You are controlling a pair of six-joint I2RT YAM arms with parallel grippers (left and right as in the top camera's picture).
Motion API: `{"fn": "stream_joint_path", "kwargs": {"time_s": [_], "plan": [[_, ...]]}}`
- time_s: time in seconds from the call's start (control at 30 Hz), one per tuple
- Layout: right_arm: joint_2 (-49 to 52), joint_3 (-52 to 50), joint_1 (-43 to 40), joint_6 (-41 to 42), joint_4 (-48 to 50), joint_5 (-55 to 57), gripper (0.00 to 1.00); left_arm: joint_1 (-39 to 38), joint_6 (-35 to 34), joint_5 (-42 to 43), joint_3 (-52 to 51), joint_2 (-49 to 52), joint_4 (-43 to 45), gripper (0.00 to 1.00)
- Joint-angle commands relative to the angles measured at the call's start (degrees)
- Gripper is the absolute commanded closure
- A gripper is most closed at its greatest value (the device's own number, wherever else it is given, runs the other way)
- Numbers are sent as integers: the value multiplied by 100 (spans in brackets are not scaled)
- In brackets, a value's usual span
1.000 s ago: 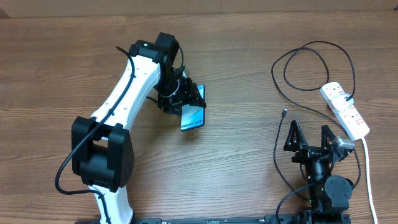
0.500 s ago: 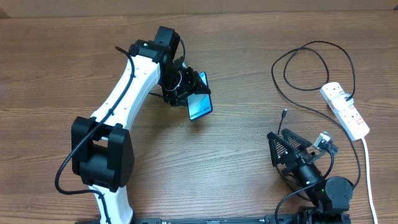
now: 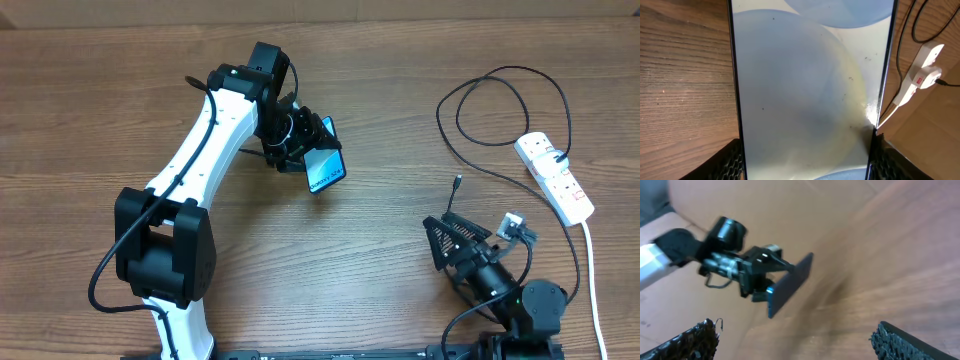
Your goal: Plug charger to phone and switch on socket
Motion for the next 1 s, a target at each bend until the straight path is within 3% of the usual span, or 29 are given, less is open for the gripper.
{"fn": "stream_joint_path", "kwargs": {"time_s": [0.0,0.4,0.53,0.77,0.97], "plan": [[579,96,0,-122,-138,-31,0,-11,-107,221,170,-9,0,53],[2780,1412,2,-1075,-833,-70,0,-11,-212,214,170,-9,278,54],[3373,1467,2,-1067,-90,-754,0,-9,-210,195,170,-7,284,54],[4439,1467,326,-859,1432,-754,0,-15,-466,85,170,-7,461,53],[5486,1467,1375,-855,2820,334,0,-15,-876,87,170,-7,638,53]]}}
